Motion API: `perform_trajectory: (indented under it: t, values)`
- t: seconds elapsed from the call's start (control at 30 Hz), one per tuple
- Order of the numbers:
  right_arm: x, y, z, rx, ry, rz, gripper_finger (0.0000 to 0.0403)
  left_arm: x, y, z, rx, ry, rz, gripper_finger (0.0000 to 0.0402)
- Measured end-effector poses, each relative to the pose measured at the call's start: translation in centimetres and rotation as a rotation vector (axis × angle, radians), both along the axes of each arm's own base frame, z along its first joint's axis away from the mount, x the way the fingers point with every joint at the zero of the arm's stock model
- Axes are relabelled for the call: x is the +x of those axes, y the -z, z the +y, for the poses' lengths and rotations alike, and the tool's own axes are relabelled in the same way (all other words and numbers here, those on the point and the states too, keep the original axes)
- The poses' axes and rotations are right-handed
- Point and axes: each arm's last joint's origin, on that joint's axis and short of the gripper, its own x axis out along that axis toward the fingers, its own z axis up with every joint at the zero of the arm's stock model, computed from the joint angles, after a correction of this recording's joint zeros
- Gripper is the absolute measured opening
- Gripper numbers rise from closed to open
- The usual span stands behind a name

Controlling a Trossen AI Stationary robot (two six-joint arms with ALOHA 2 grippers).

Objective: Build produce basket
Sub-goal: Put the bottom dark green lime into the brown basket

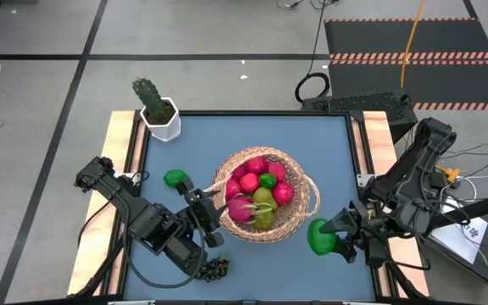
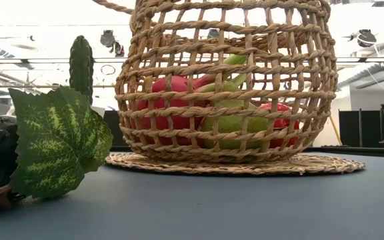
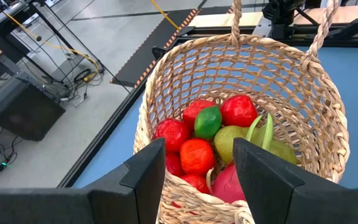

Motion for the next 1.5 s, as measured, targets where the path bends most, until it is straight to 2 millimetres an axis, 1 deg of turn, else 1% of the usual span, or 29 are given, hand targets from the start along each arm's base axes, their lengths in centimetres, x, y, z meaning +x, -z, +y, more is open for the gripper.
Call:
perform_trajectory:
  t: [0.87,1.2,1.5]
  values:
    - [0.12,-0.06,0.18,-0.002,0.001,-0.015,0.0309,0.00,0.00,0.00,0.000,0.000,0.000,0.0189]
    - [0.12,-0.05,0.18,0.148,-0.008,0.018,0.0309,0.00,0.00,0.00,0.000,0.000,0.000,0.0189]
    - [0.12,-0.06,0.18,0.473,-0.028,0.090,0.0309,0.00,0.01,0.00,0.000,0.000,0.000,0.0189]
